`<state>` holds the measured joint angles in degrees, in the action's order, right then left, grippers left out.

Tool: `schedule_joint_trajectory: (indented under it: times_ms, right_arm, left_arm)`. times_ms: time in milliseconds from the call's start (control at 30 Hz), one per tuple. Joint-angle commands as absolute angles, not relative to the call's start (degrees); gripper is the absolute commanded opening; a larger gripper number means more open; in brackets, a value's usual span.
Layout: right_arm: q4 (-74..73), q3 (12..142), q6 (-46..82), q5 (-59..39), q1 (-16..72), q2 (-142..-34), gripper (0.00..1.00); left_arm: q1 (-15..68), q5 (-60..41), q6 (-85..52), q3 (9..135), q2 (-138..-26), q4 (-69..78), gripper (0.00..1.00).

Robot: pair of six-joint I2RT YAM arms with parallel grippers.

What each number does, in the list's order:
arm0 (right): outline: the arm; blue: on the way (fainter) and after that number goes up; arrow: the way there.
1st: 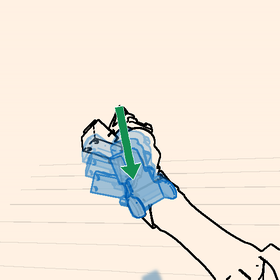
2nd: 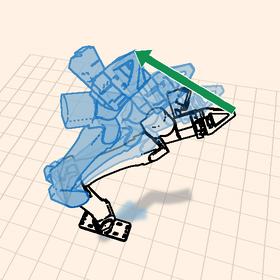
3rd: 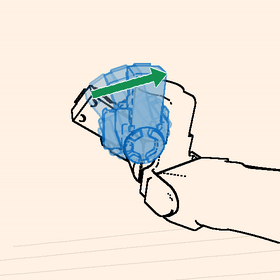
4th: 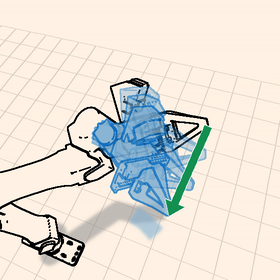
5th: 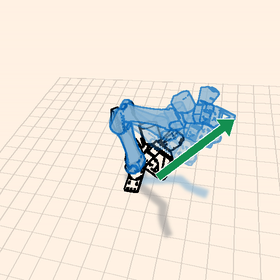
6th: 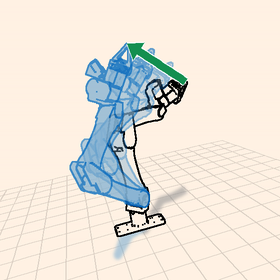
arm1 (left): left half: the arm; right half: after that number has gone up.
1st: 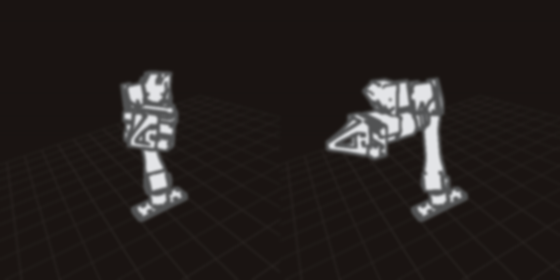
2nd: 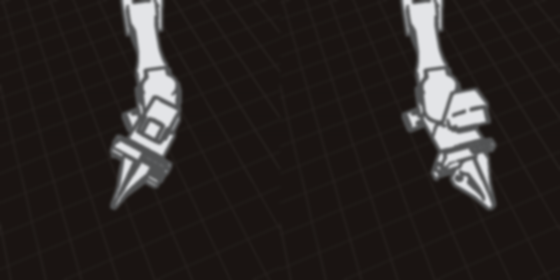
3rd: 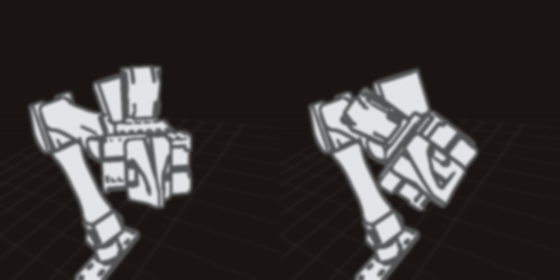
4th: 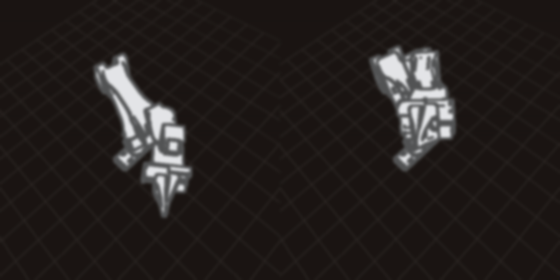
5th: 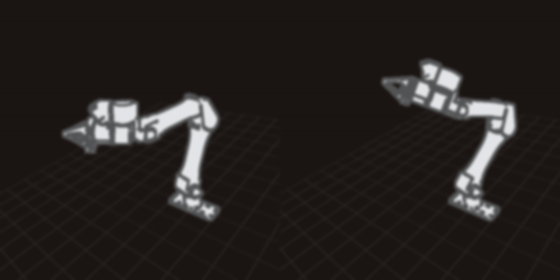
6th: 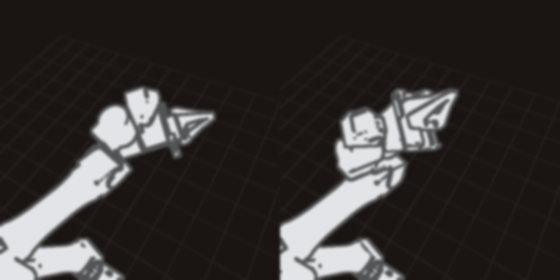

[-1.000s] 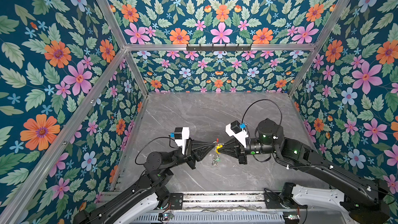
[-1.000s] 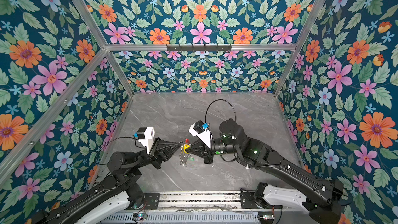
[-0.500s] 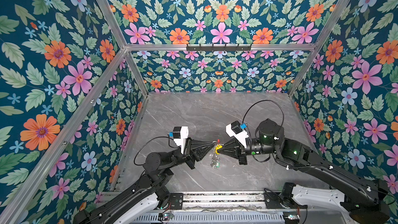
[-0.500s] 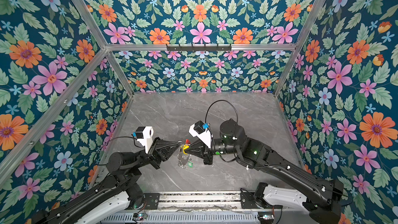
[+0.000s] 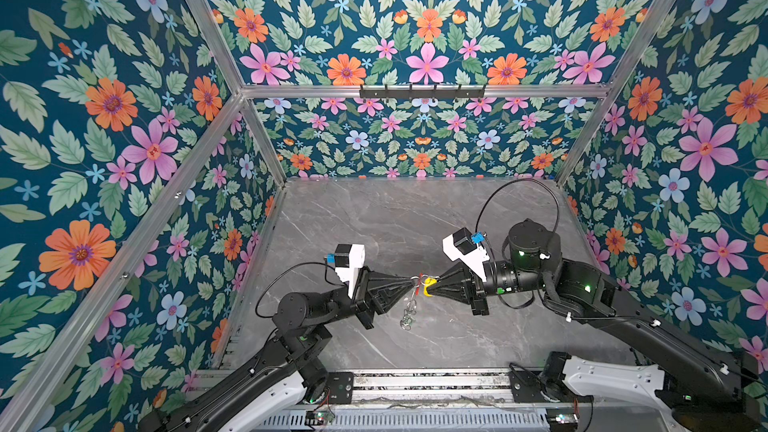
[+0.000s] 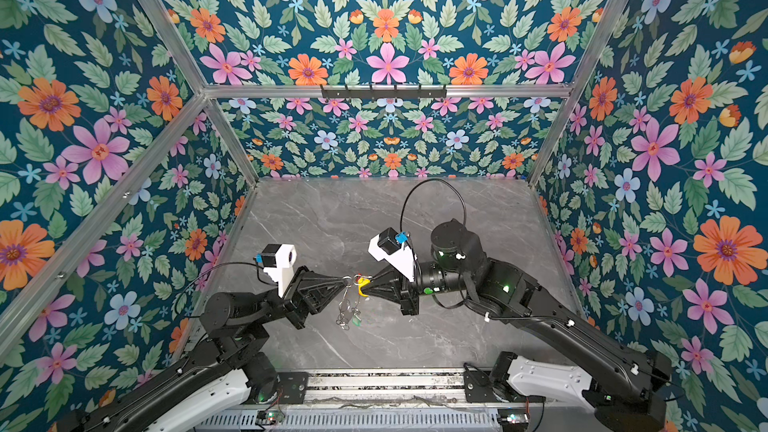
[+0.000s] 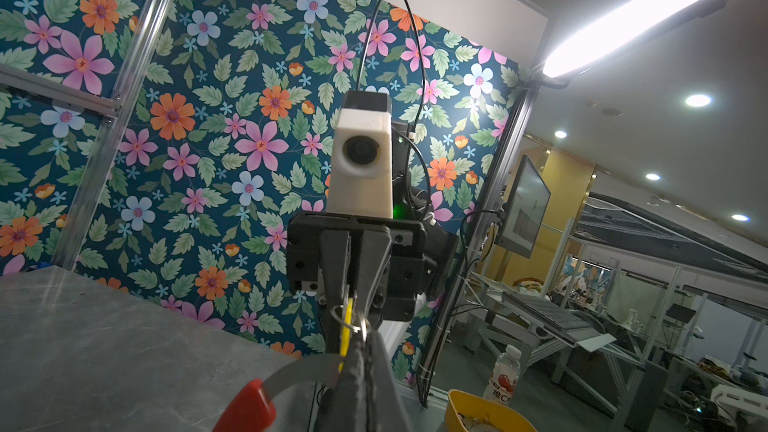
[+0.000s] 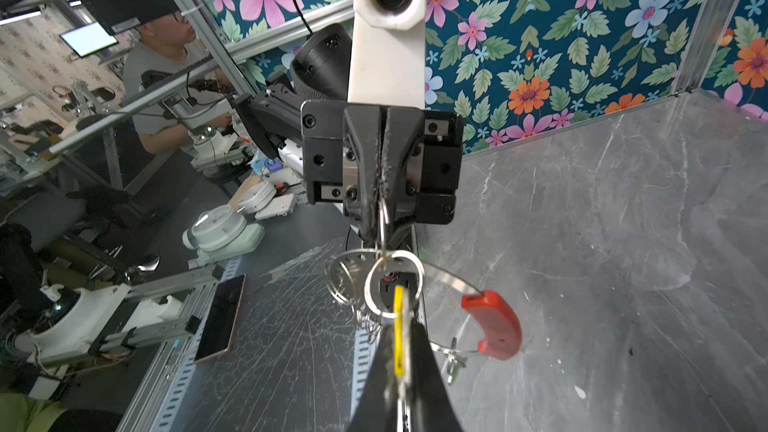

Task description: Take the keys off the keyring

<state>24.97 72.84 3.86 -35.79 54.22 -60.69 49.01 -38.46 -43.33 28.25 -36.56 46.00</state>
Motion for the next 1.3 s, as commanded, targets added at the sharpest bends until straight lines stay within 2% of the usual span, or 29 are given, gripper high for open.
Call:
schedule_joint_trajectory:
  times_ms: [0,233,633,1267]
  right_arm:
    - [29.32,75.18,0.73,-36.95,53.96,-61.57,0.0]
    - [32.09,78.96,-1.74,-39.56,52.03,-63.69,0.0]
    - [29.56,77.5,-1.99,-42.16,50.86,-65.16,0.0]
    - [26.33,74.95,-0.57,-42.09,50.82,-64.95,0.0]
  left_arm:
    - [48.95,-42.3,-45.09,28.83,-37.12,51.46,0.0]
    - [48.94,-43.83,-47.96,27.62,-38.4,56.51,0.0]
    - [48.96,-42.47,-58.79,24.01,-43.19,78.11,0.0]
    - [48.92,-38.99,-64.52,24.32,-46.49,88.73,0.0]
